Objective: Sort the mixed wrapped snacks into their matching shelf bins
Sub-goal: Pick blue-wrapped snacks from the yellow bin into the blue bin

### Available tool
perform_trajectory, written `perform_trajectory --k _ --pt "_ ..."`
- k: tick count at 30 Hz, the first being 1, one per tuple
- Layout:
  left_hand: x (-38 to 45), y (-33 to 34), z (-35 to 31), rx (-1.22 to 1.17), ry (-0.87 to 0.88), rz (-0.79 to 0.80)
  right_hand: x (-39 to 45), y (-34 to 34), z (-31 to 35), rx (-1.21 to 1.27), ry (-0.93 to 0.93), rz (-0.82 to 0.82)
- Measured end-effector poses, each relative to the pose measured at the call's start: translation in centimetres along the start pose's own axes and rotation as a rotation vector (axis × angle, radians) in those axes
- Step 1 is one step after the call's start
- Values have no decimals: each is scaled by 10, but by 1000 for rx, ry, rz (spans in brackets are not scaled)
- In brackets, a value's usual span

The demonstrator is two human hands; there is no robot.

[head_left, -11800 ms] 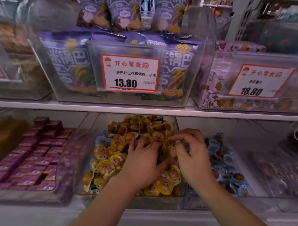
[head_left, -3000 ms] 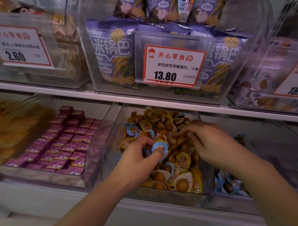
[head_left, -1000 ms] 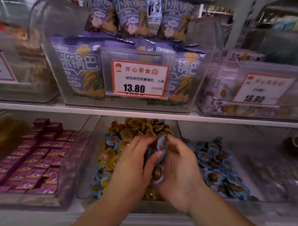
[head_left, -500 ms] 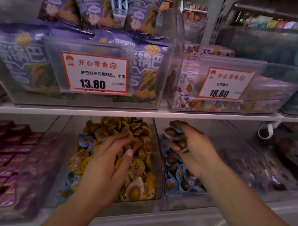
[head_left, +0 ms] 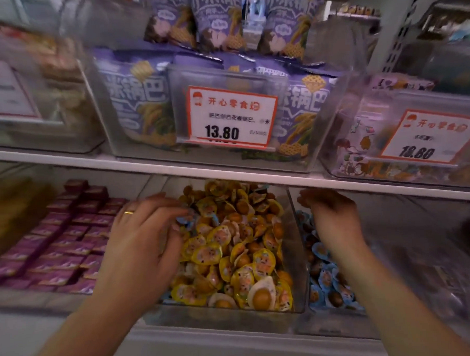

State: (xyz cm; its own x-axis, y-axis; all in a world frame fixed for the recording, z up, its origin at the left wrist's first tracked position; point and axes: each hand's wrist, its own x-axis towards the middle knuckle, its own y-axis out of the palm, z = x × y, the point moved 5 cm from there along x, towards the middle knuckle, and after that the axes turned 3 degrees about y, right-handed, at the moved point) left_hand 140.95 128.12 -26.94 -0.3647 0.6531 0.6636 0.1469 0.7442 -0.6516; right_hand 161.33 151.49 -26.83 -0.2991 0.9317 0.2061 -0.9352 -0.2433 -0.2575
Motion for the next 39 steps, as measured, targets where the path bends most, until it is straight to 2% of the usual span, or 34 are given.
perform_trajectory --k 2,4,7,9,12,15,20,28,33,36,39 --pt "-6 -10 13 2 -90 -1 -30 33 28 -80 -203 118" --pt "-12 -13 26 26 -147 40 -51 77 41 -203 -321 258" --pt "-18 -14 42 54 -202 144 -60 162 42 -577 -458 518" --pt "-21 -14 47 47 -202 185 -49 205 31 -783 -453 651" --pt "-23 -14 53 9 -192 219 -25 234 12 -1112 -386 747" --pt "-23 -13 60 -11 -178 234 -10 241 2 -1263 -413 795" --pt "-20 -10 63 -28 -144 233 -13 240 -1 -1122 -403 840" --pt "-21 -9 60 -45 -145 211 -7 246 4 -1128 -432 687" --pt "-19 -7 57 -43 -169 168 -6 254 7 -1195 -399 715" --pt "-17 -7 57 -41 -176 149 -7 252 11 -1077 -378 716" --pt "-16 -10 56 -26 -170 132 -1 235 17 -813 -307 734"
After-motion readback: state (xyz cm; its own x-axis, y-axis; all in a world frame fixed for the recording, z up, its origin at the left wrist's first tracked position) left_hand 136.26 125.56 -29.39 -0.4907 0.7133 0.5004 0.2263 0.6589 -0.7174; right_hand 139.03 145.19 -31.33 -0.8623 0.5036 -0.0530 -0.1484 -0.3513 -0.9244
